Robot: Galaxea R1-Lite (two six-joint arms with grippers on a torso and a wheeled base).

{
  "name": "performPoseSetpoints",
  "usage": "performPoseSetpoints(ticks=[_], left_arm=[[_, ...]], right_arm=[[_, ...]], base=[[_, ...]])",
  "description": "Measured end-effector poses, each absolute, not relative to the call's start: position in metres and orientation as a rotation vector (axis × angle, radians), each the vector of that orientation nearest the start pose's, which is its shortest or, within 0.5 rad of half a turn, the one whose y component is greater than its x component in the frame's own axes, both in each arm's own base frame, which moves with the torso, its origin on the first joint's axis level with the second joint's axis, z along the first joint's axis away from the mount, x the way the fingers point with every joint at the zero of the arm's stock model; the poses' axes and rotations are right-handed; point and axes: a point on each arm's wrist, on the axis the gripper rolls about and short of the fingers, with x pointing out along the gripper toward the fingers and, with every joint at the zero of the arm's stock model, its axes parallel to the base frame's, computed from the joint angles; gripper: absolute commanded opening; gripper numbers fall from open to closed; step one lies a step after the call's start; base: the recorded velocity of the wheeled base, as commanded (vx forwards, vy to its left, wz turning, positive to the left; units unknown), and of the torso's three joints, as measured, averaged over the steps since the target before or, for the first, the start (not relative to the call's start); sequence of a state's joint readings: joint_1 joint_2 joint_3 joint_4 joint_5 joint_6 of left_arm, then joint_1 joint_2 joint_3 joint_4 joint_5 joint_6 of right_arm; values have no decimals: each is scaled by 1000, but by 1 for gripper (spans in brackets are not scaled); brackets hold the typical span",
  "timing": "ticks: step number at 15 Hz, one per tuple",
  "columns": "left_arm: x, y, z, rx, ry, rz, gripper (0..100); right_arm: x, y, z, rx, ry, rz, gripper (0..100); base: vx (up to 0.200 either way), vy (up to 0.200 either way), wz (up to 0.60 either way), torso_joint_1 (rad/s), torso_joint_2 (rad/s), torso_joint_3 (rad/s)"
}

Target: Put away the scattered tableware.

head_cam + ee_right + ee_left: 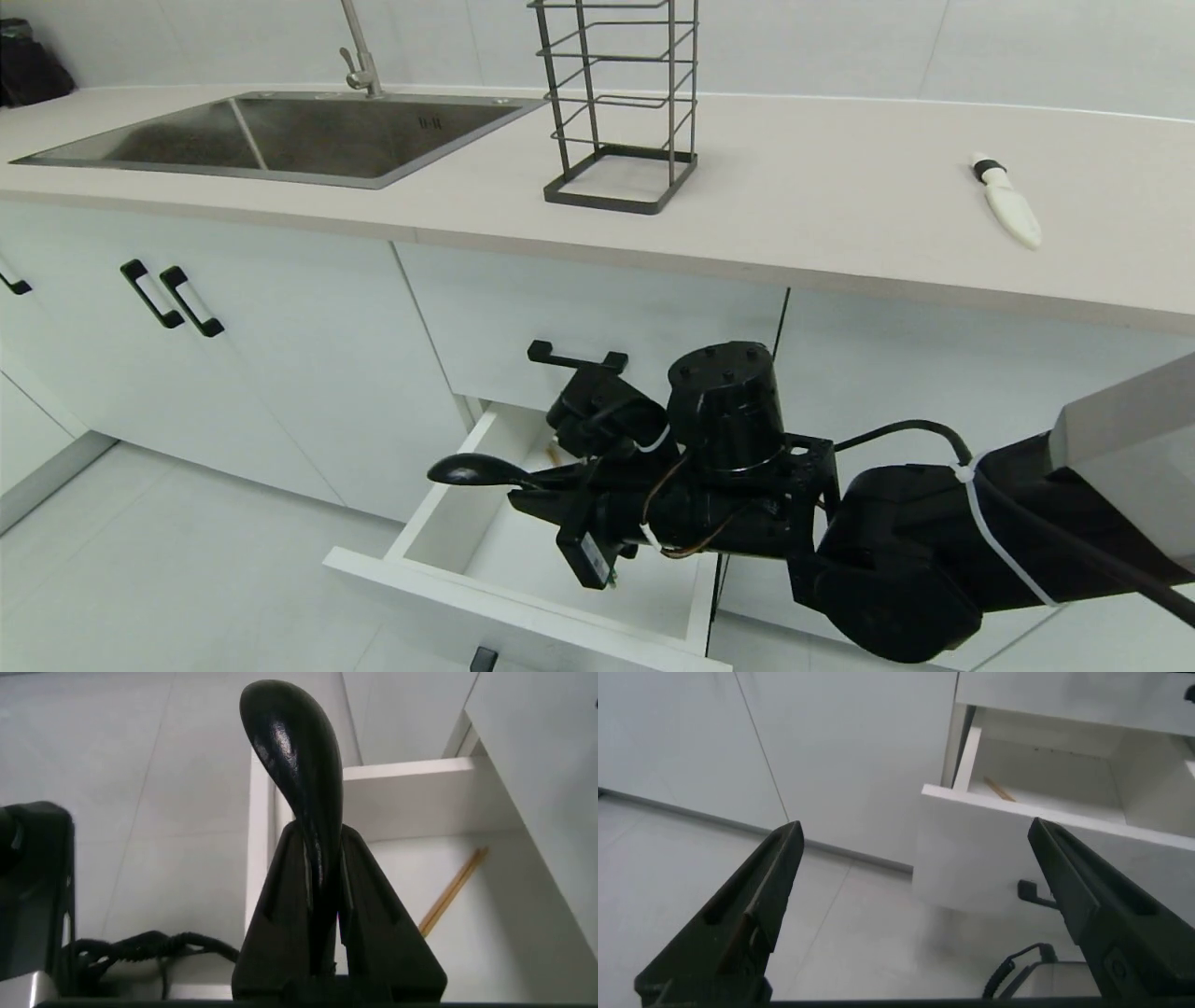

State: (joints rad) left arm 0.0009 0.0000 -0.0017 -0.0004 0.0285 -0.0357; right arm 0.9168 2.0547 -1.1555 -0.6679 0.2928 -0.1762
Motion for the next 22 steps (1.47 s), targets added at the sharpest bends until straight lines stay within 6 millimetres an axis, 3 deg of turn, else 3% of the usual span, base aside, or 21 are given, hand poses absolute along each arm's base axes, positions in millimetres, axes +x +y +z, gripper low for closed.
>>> performPoseSetpoints(ticks=[6, 13, 17, 22], left_arm=[[-23, 1, 76, -36, -4, 30, 100], [-23, 1, 76, -36, -4, 30, 100], [-23, 1, 76, -36, -4, 29, 100], [-23, 1, 76, -36, -4, 30, 100]], right_arm=[[269, 358, 155, -198, 56, 1220, 0], [295, 360, 128, -283, 97, 1085, 0], [301, 361, 112, -335, 159, 957, 0], [306, 368, 96, -401, 173, 949, 0]], base=[[0, 0, 0, -9, 104, 27], [0, 0, 0, 0, 0, 7], [0, 0, 0, 0, 0, 0], [0, 0, 0, 0, 0, 0]])
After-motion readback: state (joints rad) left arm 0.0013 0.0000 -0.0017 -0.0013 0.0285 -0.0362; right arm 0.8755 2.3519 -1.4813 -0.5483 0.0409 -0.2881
